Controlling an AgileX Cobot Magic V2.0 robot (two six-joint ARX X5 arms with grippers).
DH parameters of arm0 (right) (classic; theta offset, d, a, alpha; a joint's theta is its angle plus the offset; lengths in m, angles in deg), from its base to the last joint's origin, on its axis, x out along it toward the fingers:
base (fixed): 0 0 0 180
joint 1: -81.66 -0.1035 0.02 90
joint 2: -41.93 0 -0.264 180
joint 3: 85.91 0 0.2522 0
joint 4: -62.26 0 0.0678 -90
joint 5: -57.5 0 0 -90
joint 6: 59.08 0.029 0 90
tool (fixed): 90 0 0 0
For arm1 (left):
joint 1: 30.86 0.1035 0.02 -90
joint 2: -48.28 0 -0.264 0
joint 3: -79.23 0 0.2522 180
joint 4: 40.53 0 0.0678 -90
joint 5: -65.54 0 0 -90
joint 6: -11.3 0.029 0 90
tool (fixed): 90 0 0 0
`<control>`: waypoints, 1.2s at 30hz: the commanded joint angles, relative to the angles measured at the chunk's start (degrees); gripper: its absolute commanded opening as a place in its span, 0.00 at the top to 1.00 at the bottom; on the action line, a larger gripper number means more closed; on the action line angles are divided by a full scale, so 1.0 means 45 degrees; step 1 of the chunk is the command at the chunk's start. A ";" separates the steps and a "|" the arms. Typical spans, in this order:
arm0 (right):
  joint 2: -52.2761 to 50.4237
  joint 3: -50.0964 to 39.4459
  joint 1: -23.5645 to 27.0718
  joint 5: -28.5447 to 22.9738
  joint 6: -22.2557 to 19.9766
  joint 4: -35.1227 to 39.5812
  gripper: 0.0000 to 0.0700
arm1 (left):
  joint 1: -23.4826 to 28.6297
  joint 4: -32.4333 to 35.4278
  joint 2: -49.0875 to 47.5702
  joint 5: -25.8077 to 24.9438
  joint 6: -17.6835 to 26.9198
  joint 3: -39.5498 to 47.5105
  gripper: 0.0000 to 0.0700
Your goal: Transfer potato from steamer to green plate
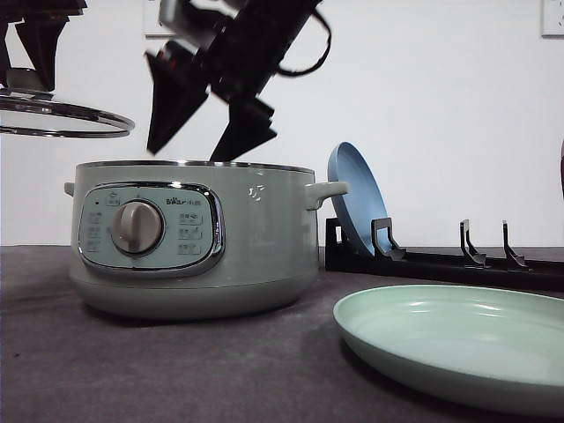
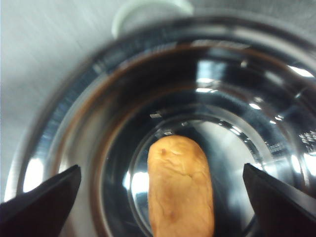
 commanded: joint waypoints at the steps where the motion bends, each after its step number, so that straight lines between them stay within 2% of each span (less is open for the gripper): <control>1: 0.0452 0.0364 -0.0117 -0.0010 -0.0549 0.0165 0.07 | 0.0044 0.0349 -0.0029 -0.0019 -0.0123 -0.0529 1.00; 20: 0.1741 0.0364 0.0000 -0.0258 -0.0602 0.0269 0.07 | 0.0044 0.0298 -0.0029 -0.0019 -0.0170 -0.0529 1.00; 24: 0.2008 0.0364 0.0038 -0.0250 -0.0590 0.0263 0.12 | 0.0044 0.0296 -0.0029 -0.0019 -0.0167 -0.0529 1.00; 28: 0.2207 0.0364 0.0033 -0.0257 -0.0566 0.0234 0.13 | 0.0044 0.0306 -0.0029 -0.0024 -0.0170 -0.0529 1.00; 30: 0.2260 0.0364 0.0015 -0.0261 -0.0544 0.0235 0.20 | 0.0044 0.0315 -0.0026 -0.0021 -0.0168 -0.0529 1.00; 34: 0.2281 0.0364 -0.0006 -0.0262 -0.0503 0.0234 0.51 | 0.0044 0.0331 -0.0029 -0.0024 -0.0165 -0.0529 1.00; 36: 0.2279 0.0366 -0.0004 -0.0262 -0.0406 0.0239 0.60 | 0.0044 0.0337 -0.0027 -0.0024 -0.0165 -0.0529 1.00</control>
